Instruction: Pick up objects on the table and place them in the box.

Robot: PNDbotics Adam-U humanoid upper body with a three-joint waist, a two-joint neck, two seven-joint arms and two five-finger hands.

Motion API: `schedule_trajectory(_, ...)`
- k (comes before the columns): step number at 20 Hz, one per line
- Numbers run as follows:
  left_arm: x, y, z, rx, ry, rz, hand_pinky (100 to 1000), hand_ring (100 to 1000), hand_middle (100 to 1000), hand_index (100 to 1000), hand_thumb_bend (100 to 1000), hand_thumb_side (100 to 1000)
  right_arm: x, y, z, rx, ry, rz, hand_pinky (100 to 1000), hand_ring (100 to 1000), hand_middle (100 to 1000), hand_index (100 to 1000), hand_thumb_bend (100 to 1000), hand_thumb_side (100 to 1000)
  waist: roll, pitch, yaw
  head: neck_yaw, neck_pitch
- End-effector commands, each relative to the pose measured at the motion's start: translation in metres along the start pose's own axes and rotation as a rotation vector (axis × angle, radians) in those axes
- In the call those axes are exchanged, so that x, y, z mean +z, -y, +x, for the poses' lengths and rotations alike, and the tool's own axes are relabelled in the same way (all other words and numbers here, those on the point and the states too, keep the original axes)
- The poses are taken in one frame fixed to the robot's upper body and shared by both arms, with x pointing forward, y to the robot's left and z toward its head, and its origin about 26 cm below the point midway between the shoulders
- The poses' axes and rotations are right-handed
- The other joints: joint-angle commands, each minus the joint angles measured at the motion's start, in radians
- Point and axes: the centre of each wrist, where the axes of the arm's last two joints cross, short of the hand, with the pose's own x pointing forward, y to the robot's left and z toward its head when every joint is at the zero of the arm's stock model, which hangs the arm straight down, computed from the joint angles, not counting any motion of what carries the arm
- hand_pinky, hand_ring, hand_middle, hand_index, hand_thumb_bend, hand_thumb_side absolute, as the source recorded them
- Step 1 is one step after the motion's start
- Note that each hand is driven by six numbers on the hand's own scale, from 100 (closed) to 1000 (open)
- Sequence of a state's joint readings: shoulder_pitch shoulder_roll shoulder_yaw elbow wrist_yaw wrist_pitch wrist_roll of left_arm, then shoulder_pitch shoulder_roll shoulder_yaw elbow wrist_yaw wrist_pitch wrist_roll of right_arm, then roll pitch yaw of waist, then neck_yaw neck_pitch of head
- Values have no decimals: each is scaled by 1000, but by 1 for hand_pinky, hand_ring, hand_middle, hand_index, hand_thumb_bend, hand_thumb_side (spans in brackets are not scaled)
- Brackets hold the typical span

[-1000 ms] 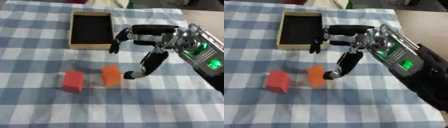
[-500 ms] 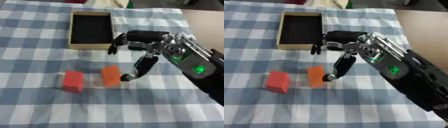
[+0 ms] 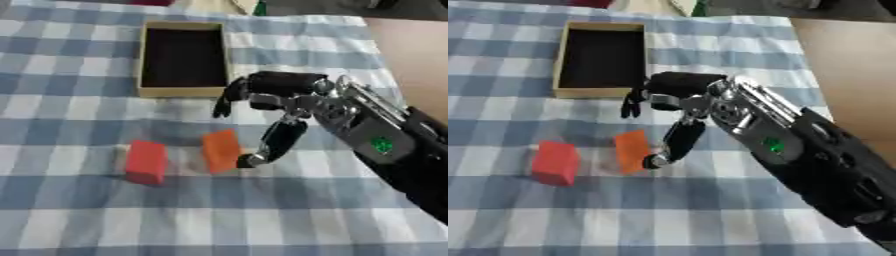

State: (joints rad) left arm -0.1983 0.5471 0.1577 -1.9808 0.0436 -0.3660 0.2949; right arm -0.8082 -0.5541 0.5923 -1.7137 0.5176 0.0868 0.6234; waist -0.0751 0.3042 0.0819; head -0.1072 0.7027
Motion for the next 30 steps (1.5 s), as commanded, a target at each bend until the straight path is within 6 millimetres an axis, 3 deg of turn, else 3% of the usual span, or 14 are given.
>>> schedule_trajectory(1, -8, -2, 6, -2, 35, -13, 737, 641, 636, 793, 100, 846, 0, 4, 1, 14, -3, -13, 904, 901, 678, 808, 492, 262, 8, -16, 2, -3, 1)
schedule_trajectory(20, -7, -1, 6, 10, 29, -14, 738, 641, 637, 789, 100, 855, -21, -26, -10, 125, -49, -17, 887, 885, 691, 803, 466, 296, 10, -15, 8, -6, -1)
schedule_trajectory(24, -7, -1, 6, 11, 29, -14, 738, 641, 638, 789, 100, 855, -20, -24, -9, 101, -29, -36, 857, 811, 536, 738, 292, 341, 10, -15, 7, -6, -1)
schedule_trajectory(27, -7, -1, 6, 10, 28, -13, 738, 641, 638, 789, 100, 856, -17, -18, -5, 76, -22, -109, 828, 736, 391, 589, 192, 341, 11, -15, 6, -5, 0)
schedule_trajectory(30, -8, -2, 6, 8, 27, -15, 739, 642, 639, 789, 100, 855, -12, -12, -2, 62, -22, -188, 823, 701, 353, 549, 100, 316, 10, -16, 5, -4, -1)
